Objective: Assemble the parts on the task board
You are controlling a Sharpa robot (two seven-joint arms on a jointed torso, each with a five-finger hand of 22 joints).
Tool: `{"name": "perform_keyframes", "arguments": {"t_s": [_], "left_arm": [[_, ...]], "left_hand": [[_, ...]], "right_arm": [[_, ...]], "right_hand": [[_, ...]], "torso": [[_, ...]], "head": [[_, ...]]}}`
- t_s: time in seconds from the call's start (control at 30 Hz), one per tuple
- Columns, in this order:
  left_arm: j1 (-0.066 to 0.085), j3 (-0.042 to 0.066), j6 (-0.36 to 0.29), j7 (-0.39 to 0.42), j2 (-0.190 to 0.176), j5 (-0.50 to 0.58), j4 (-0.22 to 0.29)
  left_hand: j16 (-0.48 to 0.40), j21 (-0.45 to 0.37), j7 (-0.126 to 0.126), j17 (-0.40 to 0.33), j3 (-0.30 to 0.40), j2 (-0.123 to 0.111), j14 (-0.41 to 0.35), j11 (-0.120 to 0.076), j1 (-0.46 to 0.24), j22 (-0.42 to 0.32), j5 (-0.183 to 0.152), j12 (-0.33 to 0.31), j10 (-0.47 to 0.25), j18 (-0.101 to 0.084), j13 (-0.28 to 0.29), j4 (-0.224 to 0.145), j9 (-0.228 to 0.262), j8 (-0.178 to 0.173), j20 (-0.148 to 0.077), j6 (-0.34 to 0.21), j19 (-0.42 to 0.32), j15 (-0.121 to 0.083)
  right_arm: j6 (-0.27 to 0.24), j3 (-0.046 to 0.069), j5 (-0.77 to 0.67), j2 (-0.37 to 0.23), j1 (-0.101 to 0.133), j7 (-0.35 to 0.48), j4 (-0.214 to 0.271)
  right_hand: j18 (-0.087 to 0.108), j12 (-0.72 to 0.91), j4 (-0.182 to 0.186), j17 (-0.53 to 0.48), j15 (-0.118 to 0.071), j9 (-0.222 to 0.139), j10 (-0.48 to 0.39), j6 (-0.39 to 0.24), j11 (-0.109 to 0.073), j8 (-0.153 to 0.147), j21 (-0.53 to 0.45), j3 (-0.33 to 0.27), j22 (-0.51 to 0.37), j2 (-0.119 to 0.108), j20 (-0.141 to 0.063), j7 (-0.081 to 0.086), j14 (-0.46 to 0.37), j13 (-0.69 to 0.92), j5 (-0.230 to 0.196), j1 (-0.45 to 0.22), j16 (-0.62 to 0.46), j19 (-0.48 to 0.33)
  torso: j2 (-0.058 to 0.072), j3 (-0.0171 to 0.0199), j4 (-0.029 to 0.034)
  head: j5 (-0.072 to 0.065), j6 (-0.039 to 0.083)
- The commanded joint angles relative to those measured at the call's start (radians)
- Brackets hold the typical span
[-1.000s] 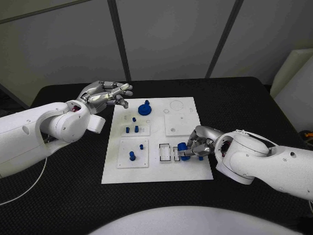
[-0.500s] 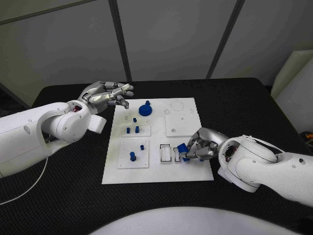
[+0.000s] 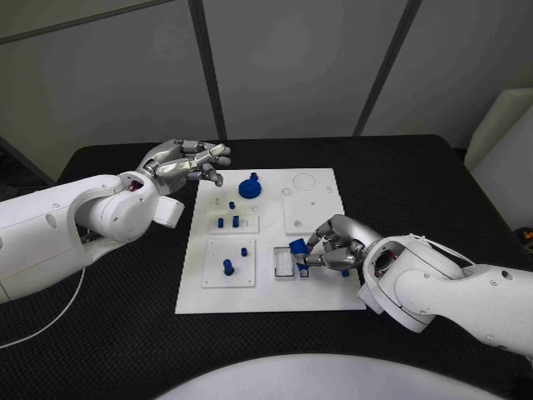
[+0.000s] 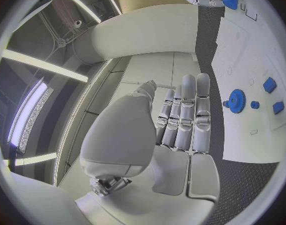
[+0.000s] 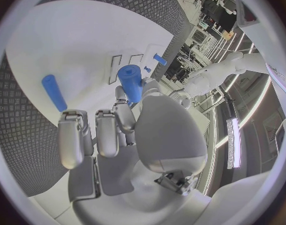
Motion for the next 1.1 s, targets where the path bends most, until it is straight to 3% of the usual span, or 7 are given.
{"name": "perform_keyframes", "arguments": {"t_s": [0.03, 0.2, 0.57, 0.8, 1.0, 1.07, 1.1], "left_arm": [[0.001, 0.001, 0.007, 0.015, 0.001, 0.002, 0.003], [0.001, 0.001, 0.006, 0.014, 0.0, 0.002, 0.005], [0.001, 0.001, 0.007, 0.012, 0.0, 0.002, 0.006], [0.002, 0.001, 0.008, 0.011, 0.001, 0.002, 0.008], [0.002, 0.001, 0.008, 0.01, 0.0, 0.002, 0.007], [0.002, 0.001, 0.008, 0.01, 0.0, 0.002, 0.007], [0.002, 0.001, 0.008, 0.009, 0.0, 0.002, 0.007]], "left_hand": [[-0.001, -0.005, 0.001, -0.001, -0.004, 0.008, -0.005, 0.001, 0.005, -0.001, 0.0, 0.003, -0.007, -0.012, 0.001, -0.001, 0.0, 0.006, 0.004, -0.007, 0.0, 0.0], [-0.001, -0.005, 0.002, -0.001, -0.007, 0.008, -0.005, 0.001, 0.005, -0.002, 0.0, 0.005, -0.008, -0.012, 0.001, 0.0, 0.0, 0.008, 0.005, -0.008, 0.0, 0.0], [-0.001, -0.005, 0.002, -0.001, -0.007, 0.008, -0.005, 0.001, 0.004, -0.002, 0.0, 0.005, -0.008, -0.012, 0.001, 0.0, 0.0, 0.008, 0.005, -0.008, 0.0, 0.0], [-0.001, -0.005, 0.002, -0.001, -0.007, 0.008, -0.005, 0.001, 0.004, -0.002, 0.0, 0.005, -0.008, -0.012, 0.001, 0.0, 0.0, 0.008, 0.005, -0.008, 0.0, 0.0], [-0.001, -0.006, 0.002, -0.002, -0.008, 0.009, -0.005, 0.001, 0.004, -0.002, 0.0, 0.006, -0.009, -0.012, 0.001, 0.001, 0.0, 0.009, 0.005, -0.009, 0.0, 0.0], [-0.001, -0.006, 0.002, -0.002, -0.008, 0.009, -0.005, 0.001, 0.004, -0.002, 0.0, 0.006, -0.009, -0.012, 0.001, 0.001, 0.0, 0.009, 0.005, -0.009, 0.0, 0.0], [-0.001, -0.006, 0.002, -0.002, -0.008, 0.009, -0.005, 0.001, 0.004, -0.002, 0.0, 0.006, -0.009, -0.012, 0.001, 0.001, 0.0, 0.009, 0.005, -0.009, 0.0, 0.0]], "right_arm": [[0.036, 0.001, 0.052, 0.02, 0.001, 0.008, -0.014], [0.074, 0.001, 0.059, 0.049, 0.002, -0.01, -0.036], [0.128, 0.001, 0.058, 0.082, 0.003, -0.043, -0.068], [0.121, 0.001, 0.047, 0.088, 0.004, -0.055, -0.076], [0.094, 0.001, 0.034, 0.089, 0.004, -0.052, -0.079], [0.086, 0.001, 0.032, 0.088, 0.004, -0.048, -0.079], [0.082, 0.001, 0.031, 0.088, 0.004, -0.045, -0.078]], "right_hand": [[-0.019, -0.012, 0.005, 0.005, -0.001, 0.036, -0.004, 0.007, 0.008, 0.002, 0.004, -0.015, 0.226, 0.014, -0.006, 0.0, 0.064, -0.006, -0.012, -0.009, 0.002, 0.074], [-0.017, -0.019, 0.005, 0.002, -0.003, 0.053, -0.004, 0.025, 0.004, 0.012, 0.001, -0.038, 0.223, 0.027, -0.006, -0.007, 0.063, -0.008, -0.027, -0.061, 0.0, 0.071], [-0.017, -0.015, 0.006, 0.0, -0.011, 0.084, 0.006, 0.039, -0.005, 0.034, 0.0, -0.073, 0.223, 0.036, -0.013, -0.018, 0.063, 0.006, -0.069, -0.115, -0.002, 0.07], [-0.017, -0.019, 0.006, -0.002, -0.013, 0.11, 0.008, 0.032, -0.007, 0.046, -0.002, -0.113, 0.221, 0.04, -0.016, -0.021, 0.063, 0.013, -0.203, -0.179, -0.004, 0.068], [-0.015, -0.032, 0.008, -0.008, -0.011, 0.133, 0.003, 0.022, -0.005, 0.053, -0.007, -0.129, 0.216, 0.026, -0.015, -0.019, 0.062, 0.011, -0.394, -0.279, -0.009, 0.064], [-0.015, -0.029, 0.007, -0.007, -0.011, 0.139, 0.006, 0.021, -0.006, 0.056, -0.006, -0.132, 0.217, 0.037, -0.015, -0.019, 0.062, 0.016, -0.481, -0.351, -0.009, 0.065], [-0.015, -0.028, 0.009, -0.006, -0.012, 0.142, 0.006, 0.02, -0.006, 0.057, -0.006, -0.129, 0.217, 0.038, -0.015, -0.019, 0.062, 0.018, -0.492, -0.363, -0.009, 0.065]], "torso": [[0.001, -0.0014, 0.0008], [0.001, -0.0022, 0.0004], [0.0, 0.0003, -0.0022], [0.0, 0.0006, -0.0019], [0.0, 0.0009, -0.002], [0.0, 0.0008, -0.0022], [0.0, 0.0009, -0.0026]], "head": [[0.004, -0.002], [0.009, -0.004], [0.015, -0.008], [0.015, -0.01], [0.014, -0.008], [0.014, -0.008], [0.014, -0.008]]}}
